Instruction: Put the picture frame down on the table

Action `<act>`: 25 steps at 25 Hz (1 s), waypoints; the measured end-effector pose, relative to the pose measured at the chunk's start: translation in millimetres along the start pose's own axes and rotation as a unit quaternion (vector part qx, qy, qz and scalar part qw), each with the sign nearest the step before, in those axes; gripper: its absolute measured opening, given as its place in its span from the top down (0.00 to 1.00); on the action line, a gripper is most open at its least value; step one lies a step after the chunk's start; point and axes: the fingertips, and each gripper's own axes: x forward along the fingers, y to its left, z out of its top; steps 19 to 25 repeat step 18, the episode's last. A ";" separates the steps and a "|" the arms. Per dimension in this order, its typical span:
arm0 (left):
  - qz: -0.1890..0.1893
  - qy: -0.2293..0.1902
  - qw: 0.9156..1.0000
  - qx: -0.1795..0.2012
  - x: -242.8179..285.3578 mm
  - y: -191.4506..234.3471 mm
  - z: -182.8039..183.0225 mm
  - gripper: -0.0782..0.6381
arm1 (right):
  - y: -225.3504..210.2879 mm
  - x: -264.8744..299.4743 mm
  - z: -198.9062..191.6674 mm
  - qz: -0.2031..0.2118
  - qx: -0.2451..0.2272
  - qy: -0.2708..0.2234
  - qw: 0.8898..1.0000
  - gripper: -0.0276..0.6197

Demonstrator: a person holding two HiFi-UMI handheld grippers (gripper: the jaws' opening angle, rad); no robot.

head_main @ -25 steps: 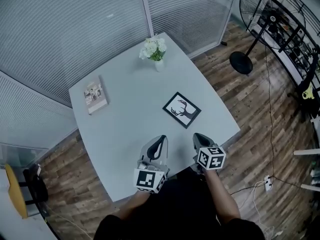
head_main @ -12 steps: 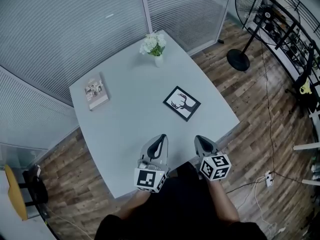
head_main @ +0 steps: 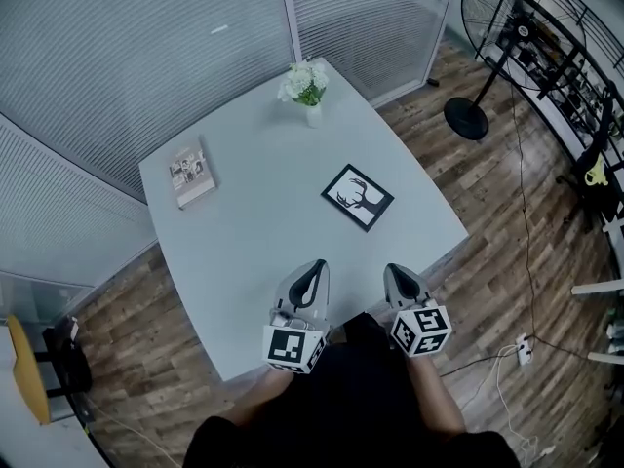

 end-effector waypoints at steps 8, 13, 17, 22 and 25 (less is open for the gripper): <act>-0.004 -0.004 1.000 0.004 -3.6 -4.5 3.3 0.87 | 0.8 -6.5 -0.4 0.001 -0.002 -0.001 1.000 0.94; -0.002 -0.006 1.000 0.003 -6.0 -6.3 3.6 0.87 | 2.7 -8.8 -2.4 0.004 -0.004 -0.001 1.000 0.94; -0.002 0.004 1.000 -0.001 -6.5 -7.4 1.4 0.87 | 3.0 -9.8 -2.5 0.007 0.006 -0.004 1.000 0.94; -0.003 0.007 1.000 -0.002 -6.4 -7.7 0.9 0.87 | 2.8 -9.9 -2.3 0.008 0.008 -0.005 1.000 0.94; -0.003 0.007 1.000 -0.002 -6.4 -7.7 0.9 0.87 | 2.8 -9.9 -2.3 0.008 0.008 -0.005 1.000 0.94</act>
